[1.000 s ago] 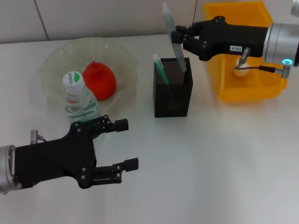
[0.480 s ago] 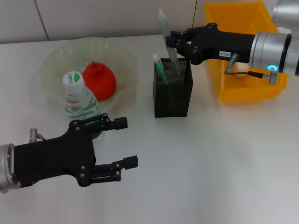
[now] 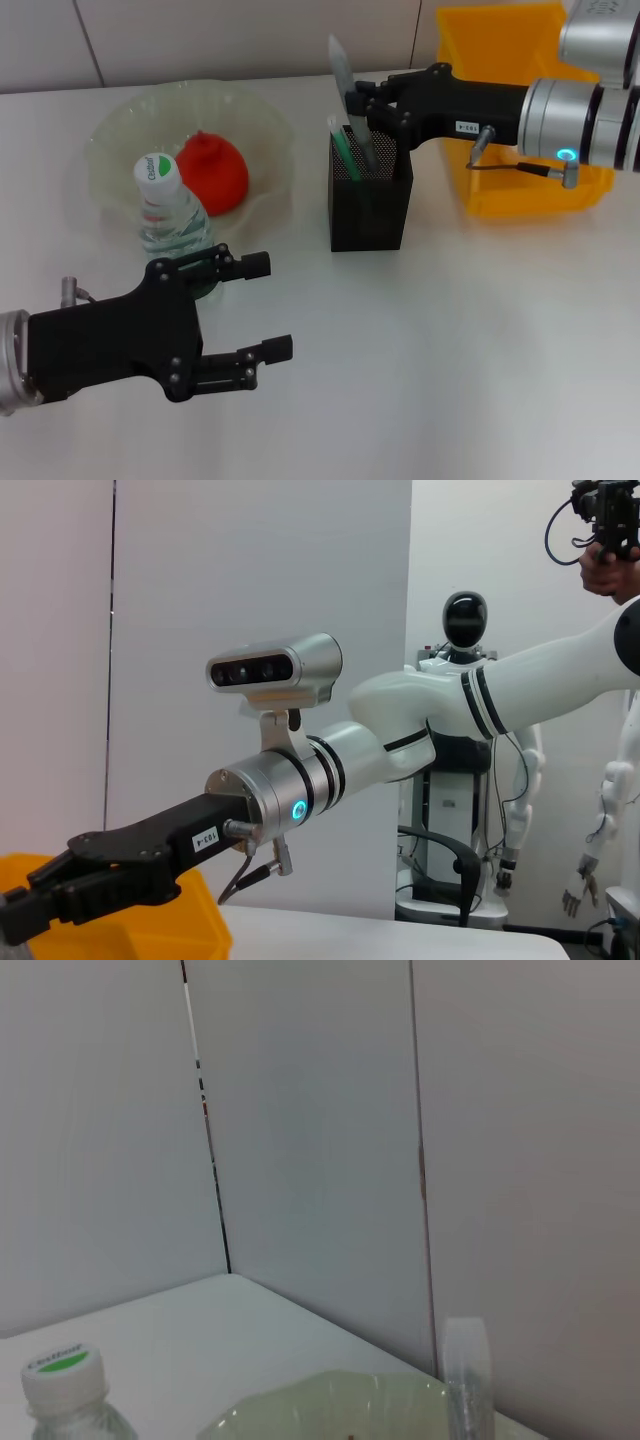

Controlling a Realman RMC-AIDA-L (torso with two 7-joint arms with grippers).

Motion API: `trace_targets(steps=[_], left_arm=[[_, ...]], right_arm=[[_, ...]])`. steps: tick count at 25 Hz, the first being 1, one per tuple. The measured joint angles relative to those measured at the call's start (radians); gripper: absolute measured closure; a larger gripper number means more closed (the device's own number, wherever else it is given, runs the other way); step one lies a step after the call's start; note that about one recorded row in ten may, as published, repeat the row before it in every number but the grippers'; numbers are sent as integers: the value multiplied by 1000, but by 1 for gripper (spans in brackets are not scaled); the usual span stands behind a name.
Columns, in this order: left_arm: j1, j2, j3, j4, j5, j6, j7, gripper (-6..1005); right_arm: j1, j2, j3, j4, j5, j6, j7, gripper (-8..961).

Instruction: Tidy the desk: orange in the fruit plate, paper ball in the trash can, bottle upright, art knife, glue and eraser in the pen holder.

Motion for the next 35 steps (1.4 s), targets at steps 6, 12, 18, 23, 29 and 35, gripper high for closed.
trace_targets(steps=[6, 12, 18, 23, 29, 35], left_arm=[[0, 0, 0, 0, 0, 0, 0, 197], [0, 0, 1, -2, 3, 0, 0, 197], [2, 0, 1, -2, 5, 0, 0, 197], [5, 2, -7, -2, 2, 1, -5, 197], [9, 6, -46, -1, 1, 9, -10, 197], [3, 25, -53, 11, 6, 13, -36, 197]], right_arm=[[-1, 0, -12, 1, -3, 20, 0, 764], [-6, 0, -11, -3, 0, 27, 0, 719], [-10, 0, -2, -13, 5, 18, -5, 573], [-31, 1, -3, -50, 6, 6, -10, 349], [-100, 4, -3, -147, 20, -61, -12, 201], [-181, 0, -10, -225, 24, -173, -19, 173]])
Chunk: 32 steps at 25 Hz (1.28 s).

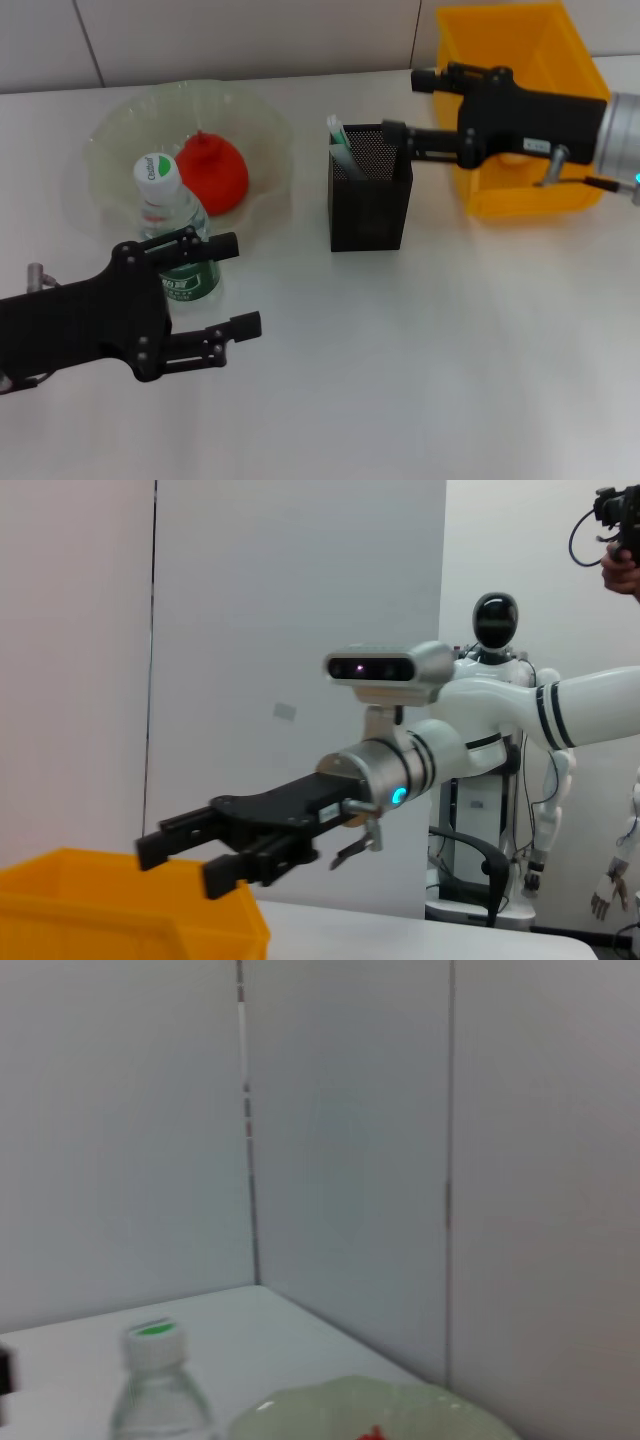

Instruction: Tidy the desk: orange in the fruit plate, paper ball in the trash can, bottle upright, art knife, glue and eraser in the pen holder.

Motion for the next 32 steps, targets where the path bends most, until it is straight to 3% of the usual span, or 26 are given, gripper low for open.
trace_targets(steps=[3, 6, 10, 20, 32], left_arm=[[-6, 12, 0, 3, 2, -1, -13, 197], [-23, 40, 1, 16, 8, 0, -43, 197], [-47, 52, -1, 25, 46, -3, -66, 197], [-100, 52, -9, 36, 130, -35, -79, 197], [-123, 48, -9, 29, 216, -102, -74, 197]], right_arm=[[-33, 1, -2, -35, -22, -82, -1, 173], [-60, 3, -26, -84, -67, -153, -2, 174], [-90, 3, -88, -127, -93, -200, 5, 174], [-106, 6, -287, -242, -169, -230, 105, 174], [-109, 7, -290, -278, -170, -236, 125, 174]])
